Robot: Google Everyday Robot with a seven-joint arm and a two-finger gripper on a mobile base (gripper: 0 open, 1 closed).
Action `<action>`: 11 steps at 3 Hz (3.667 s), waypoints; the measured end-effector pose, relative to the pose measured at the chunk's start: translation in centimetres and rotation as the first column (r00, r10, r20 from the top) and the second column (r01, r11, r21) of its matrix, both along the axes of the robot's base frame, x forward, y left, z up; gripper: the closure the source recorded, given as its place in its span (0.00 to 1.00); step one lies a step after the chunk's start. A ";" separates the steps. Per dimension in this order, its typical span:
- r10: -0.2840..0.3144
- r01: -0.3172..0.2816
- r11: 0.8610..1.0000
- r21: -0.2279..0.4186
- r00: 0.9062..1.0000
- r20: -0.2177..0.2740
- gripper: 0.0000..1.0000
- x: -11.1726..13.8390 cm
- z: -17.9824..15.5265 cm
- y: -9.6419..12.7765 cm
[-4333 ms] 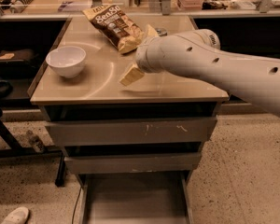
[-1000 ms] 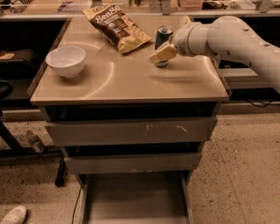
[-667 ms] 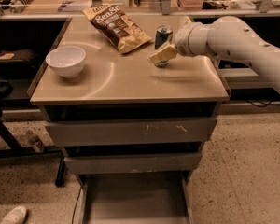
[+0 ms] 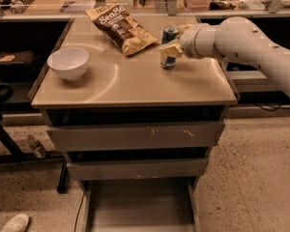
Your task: Place redbull can into bottom drawer
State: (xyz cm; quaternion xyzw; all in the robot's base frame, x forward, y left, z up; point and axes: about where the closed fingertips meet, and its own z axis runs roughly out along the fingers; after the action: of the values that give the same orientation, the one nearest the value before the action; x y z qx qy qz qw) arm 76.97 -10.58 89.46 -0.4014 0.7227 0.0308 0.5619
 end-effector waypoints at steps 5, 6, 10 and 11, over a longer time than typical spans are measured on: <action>0.083 -0.083 0.996 0.039 0.996 -0.012 1.00 -1.9 0.2 1.1; 0.111 -0.111 0.990 0.086 0.994 0.010 1.00 -5.4 1.7 0.3; 0.030 -0.031 0.999 0.037 0.999 0.026 1.00 -23.1 0.9 -7.1; 0.001 -0.001 1.000 -0.002 1.000 -0.001 1.00 -26.6 -2.1 -7.7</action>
Offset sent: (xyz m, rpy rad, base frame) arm 0.0000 0.0000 0.0000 0.0000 0.0000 0.0000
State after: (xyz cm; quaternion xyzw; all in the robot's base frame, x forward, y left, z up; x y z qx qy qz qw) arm 50.40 -18.32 87.38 -0.4026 0.7227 0.0305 0.5610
